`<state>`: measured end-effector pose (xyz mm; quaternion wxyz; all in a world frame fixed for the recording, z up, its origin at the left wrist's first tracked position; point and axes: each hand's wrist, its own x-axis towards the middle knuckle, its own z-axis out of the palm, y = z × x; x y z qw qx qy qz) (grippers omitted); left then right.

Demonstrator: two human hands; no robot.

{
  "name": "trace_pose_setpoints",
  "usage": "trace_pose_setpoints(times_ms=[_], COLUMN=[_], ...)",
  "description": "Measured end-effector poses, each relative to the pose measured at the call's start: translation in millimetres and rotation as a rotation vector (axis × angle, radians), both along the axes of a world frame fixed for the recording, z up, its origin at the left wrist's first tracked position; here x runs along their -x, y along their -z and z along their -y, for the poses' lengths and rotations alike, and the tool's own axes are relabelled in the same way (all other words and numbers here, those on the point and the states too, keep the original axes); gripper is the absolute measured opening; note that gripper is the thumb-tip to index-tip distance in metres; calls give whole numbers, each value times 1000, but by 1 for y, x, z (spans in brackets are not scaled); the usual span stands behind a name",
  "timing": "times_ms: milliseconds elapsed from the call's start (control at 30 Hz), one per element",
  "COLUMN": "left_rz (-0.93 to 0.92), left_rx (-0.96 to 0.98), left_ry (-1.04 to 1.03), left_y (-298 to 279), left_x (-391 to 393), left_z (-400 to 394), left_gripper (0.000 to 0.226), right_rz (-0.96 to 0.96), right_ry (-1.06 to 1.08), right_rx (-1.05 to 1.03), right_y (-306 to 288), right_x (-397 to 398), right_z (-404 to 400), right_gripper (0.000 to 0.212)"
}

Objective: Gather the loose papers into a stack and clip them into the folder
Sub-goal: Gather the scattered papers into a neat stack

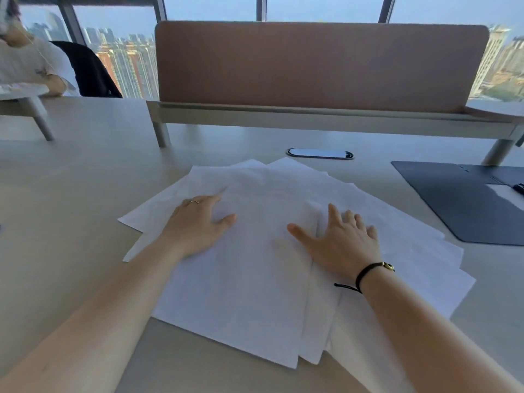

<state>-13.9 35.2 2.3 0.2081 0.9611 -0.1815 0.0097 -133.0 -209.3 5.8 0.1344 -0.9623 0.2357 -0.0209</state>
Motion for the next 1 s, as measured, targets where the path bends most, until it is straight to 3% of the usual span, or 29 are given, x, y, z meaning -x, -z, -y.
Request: trace_pose_setpoints(times_ms=[333, 567, 633, 800, 900, 1000], left_rz=[-155, -289, -317, -244, -201, -211], left_rx=[396, 706, 776, 910, 972, 1098], left_ry=[-3, -54, -56, -67, -77, -115], left_y=[-17, -24, -26, -27, -24, -23], left_x=[7, 1, 0, -3, -5, -9], left_z=[1, -7, -9, -10, -10, -13], left_gripper=[83, 87, 75, 11, 9, 9], right_rz=[16, 106, 167, 359, 491, 533], right_ry=[-74, -96, -87, -12, 93, 184], right_rx=[14, -86, -153, -342, -382, -551], right_y=[-5, -14, -17, -19, -18, -21], right_x=[1, 3, 2, 2, 0, -1], right_z=[-9, 3, 10, 27, 36, 41], right_gripper=[122, 119, 115, 94, 88, 96])
